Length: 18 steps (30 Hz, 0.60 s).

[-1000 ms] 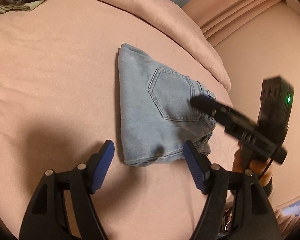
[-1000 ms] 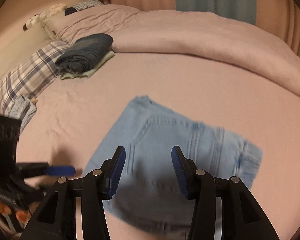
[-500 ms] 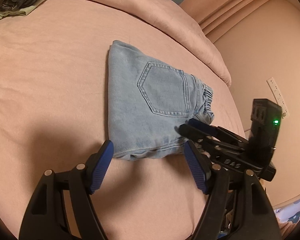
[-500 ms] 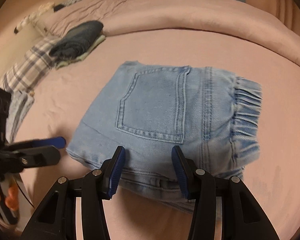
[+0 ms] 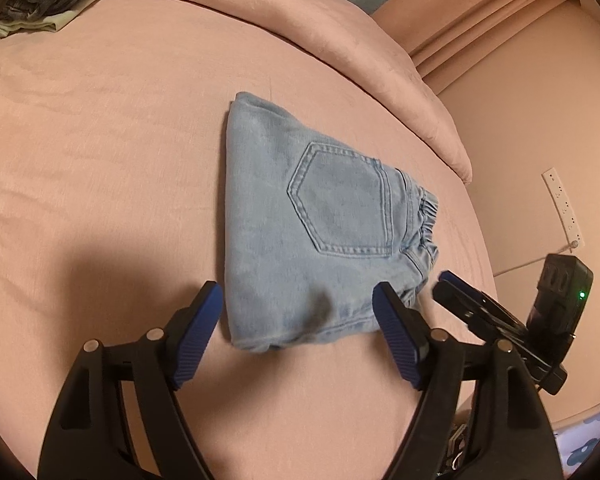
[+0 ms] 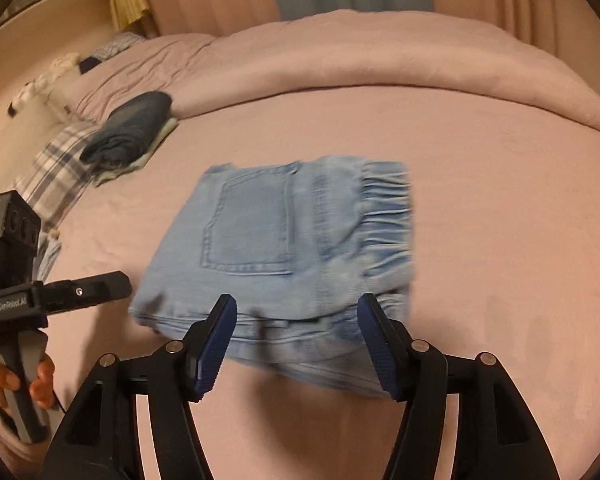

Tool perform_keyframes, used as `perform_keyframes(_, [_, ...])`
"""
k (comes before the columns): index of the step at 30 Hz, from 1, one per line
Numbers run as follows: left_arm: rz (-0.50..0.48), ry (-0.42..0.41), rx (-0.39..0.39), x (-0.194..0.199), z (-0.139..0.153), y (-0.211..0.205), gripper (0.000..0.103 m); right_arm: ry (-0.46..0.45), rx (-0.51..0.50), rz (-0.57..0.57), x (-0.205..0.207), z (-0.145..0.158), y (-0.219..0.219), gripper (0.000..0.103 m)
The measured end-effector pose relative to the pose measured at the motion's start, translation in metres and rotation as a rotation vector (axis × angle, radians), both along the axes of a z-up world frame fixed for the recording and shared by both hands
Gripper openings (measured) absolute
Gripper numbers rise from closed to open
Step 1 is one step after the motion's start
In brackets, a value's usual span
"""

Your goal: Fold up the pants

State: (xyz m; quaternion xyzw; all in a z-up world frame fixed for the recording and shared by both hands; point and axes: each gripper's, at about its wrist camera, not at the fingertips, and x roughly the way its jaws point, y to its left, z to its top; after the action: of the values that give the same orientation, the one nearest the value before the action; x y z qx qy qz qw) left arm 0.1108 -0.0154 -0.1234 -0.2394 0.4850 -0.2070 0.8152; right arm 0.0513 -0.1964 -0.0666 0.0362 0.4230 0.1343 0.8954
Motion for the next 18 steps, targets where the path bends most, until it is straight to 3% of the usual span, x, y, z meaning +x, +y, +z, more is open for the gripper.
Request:
perform_keyframes(3, [0.003, 0.002, 0.018, 0.007, -0.001, -0.001, 0.078, 0.01, 0.045, -0.034, 0.001, 0.001, -0.016, 0.064])
perform_keyframes(7, [0.007, 0.015, 0.034, 0.016, -0.007, -0.003, 0.078, 0.037, 0.072, -0.077, 0.005, -0.004, -0.032, 0.074])
perform_keyframes(18, [-0.002, 0.076, 0.013, 0.036, -0.024, -0.001, 0.078, 0.101, 0.146, -0.084, 0.01, -0.021, -0.047, 0.082])
